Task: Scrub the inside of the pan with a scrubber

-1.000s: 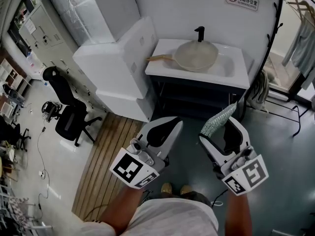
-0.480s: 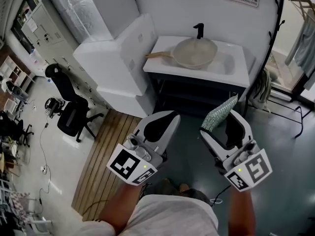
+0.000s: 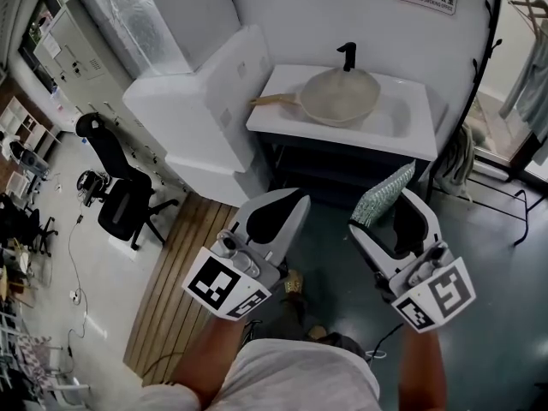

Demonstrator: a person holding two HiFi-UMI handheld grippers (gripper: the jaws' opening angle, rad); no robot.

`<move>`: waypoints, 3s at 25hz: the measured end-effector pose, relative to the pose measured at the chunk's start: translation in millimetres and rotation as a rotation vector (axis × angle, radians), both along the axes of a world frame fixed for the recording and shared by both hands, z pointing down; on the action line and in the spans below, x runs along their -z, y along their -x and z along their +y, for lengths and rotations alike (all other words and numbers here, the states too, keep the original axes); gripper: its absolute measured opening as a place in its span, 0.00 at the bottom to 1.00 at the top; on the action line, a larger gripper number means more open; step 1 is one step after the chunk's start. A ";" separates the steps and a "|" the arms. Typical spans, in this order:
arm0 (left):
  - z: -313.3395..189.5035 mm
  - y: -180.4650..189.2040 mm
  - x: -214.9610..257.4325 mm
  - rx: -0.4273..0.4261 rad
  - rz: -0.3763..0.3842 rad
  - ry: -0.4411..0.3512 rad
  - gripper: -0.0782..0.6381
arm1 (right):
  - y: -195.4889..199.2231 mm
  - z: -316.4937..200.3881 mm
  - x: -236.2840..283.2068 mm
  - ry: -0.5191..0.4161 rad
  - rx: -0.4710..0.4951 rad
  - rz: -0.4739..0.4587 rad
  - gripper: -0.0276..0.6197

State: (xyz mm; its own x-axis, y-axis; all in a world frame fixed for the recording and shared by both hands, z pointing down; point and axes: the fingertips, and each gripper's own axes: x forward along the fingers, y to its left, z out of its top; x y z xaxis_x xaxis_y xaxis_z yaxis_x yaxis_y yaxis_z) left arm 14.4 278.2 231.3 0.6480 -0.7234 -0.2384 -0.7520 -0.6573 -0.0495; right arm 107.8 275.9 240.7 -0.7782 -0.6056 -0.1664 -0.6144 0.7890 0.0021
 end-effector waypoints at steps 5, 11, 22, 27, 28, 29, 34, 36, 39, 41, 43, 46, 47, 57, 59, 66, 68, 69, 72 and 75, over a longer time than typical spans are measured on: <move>-37.9 8.4 0.0 -0.006 0.000 -0.005 0.13 | 8.8 -39.7 2.6 -0.006 -0.005 -0.001 0.57; -100.2 32.5 -3.6 -0.010 0.009 0.000 0.13 | 28.0 -97.6 -0.8 0.002 -0.021 0.010 0.57; -224.7 70.3 -0.3 -0.095 0.004 -0.004 0.13 | 66.1 -211.1 5.8 0.002 -0.099 0.027 0.57; -264.9 81.6 -5.0 -0.141 0.004 0.011 0.13 | 80.7 -244.3 1.0 0.019 -0.131 0.038 0.57; -271.9 83.7 -5.0 -0.145 0.004 0.012 0.13 | 83.1 -249.5 1.2 0.021 -0.135 0.041 0.57; -278.5 85.5 -5.2 -0.147 0.005 0.013 0.13 | 85.1 -254.3 1.3 0.023 -0.137 0.046 0.57; -303.8 89.4 -8.0 -0.156 0.008 0.024 0.13 | 88.8 -277.8 -0.5 0.035 -0.150 0.066 0.57; -312.9 90.2 -9.6 -0.154 0.012 0.026 0.13 | 88.8 -286.6 -0.4 0.033 -0.152 0.074 0.57; -324.3 90.0 -10.4 -0.147 0.018 0.023 0.13 | 87.7 -298.3 -0.8 0.028 -0.148 0.081 0.57; -331.8 89.3 -9.7 -0.141 0.018 0.020 0.13 | 86.3 -306.5 -1.4 0.028 -0.142 0.084 0.57; -340.7 88.5 -8.6 -0.133 0.017 0.017 0.13 | 84.5 -317.0 -1.5 0.028 -0.135 0.088 0.57; -356.5 87.0 -9.1 -0.120 0.017 0.016 0.13 | 81.4 -335.8 -1.8 0.027 -0.125 0.093 0.57; -362.5 86.1 -9.8 -0.116 0.016 0.017 0.13 | 80.1 -342.4 -1.8 0.027 -0.122 0.095 0.57; -422.0 61.3 -14.6 -0.072 0.006 0.020 0.13 | 52.1 -405.0 -4.2 0.014 -0.088 0.105 0.57; -433.7 57.6 -14.7 -0.058 0.002 0.021 0.13 | 47.3 -417.9 -5.2 0.016 -0.076 0.104 0.57; -463.8 50.4 -20.6 -0.004 -0.018 0.041 0.13 | 39.0 -453.0 -11.3 0.037 -0.025 0.101 0.57; -470.4 49.3 -23.3 0.002 -0.030 0.052 0.13 | 38.6 -461.1 -11.8 0.039 -0.015 0.108 0.57; -473.5 49.4 -25.2 0.005 -0.036 0.059 0.13 | 38.9 -465.0 -12.0 0.041 -0.013 0.110 0.57; -481.7 52.3 -32.1 0.014 -0.063 0.081 0.13 | 40.9 -474.2 -14.0 0.057 -0.013 0.109 0.57; -489.3 54.4 -38.6 0.010 -0.106 0.093 0.13 | 44.6 -482.3 -18.4 0.074 -0.016 0.118 0.57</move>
